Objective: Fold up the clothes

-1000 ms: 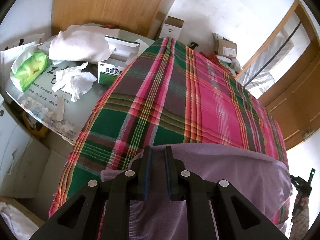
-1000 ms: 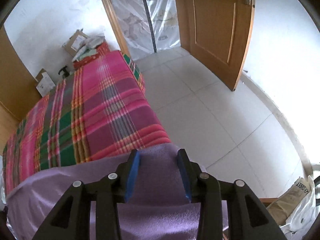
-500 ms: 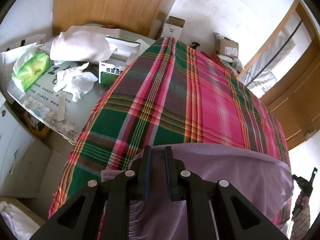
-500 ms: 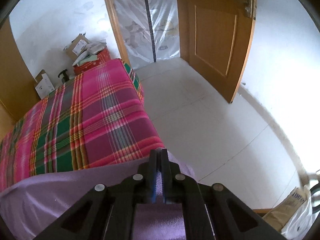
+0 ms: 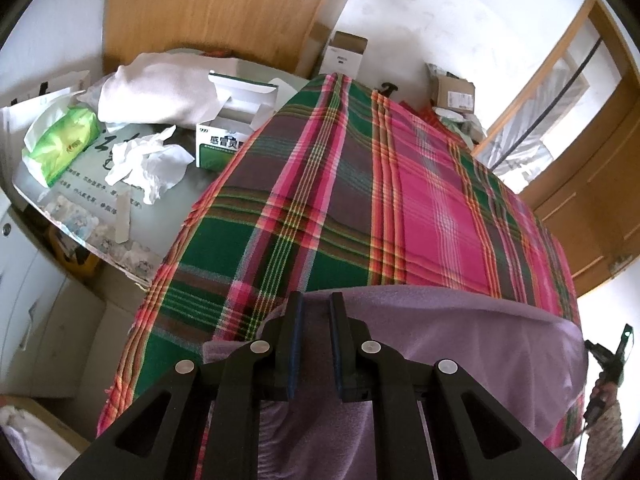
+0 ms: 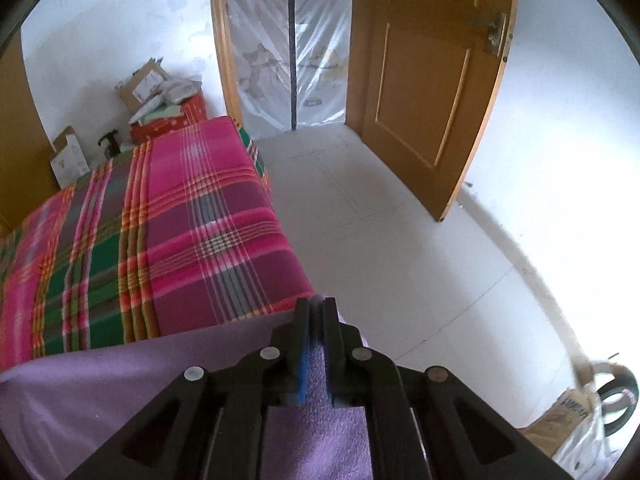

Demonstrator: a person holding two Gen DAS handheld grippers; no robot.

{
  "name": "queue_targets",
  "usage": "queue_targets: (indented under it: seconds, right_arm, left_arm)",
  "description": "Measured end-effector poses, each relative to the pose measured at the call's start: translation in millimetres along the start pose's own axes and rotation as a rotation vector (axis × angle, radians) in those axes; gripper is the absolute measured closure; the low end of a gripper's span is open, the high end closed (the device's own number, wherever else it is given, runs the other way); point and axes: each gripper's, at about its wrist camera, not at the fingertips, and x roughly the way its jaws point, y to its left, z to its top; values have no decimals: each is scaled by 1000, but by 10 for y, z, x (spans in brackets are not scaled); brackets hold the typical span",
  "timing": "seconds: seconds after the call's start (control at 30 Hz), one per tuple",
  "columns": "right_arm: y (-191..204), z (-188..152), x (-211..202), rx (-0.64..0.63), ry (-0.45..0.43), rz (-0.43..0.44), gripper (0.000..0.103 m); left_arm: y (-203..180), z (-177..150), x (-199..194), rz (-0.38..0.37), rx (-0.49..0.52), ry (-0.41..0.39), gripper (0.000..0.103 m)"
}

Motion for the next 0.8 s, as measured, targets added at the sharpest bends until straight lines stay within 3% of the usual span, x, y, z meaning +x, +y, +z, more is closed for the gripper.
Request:
queue_targets:
  seconds: [0.37, 0.53, 0.8]
  right_arm:
    - [1081, -65, -498, -209, -48, 229, 86]
    - [1782, -296, -558, -366, -23, 332, 77]
    - [2915, -678, -644, -621, 21, 497, 76]
  left_arm:
    - [-208, 15, -183, 19, 78, -24, 90]
    - [-357, -16, -220, 73, 234, -42, 90]
    - [-293, 4, -169, 77, 298, -17, 86]
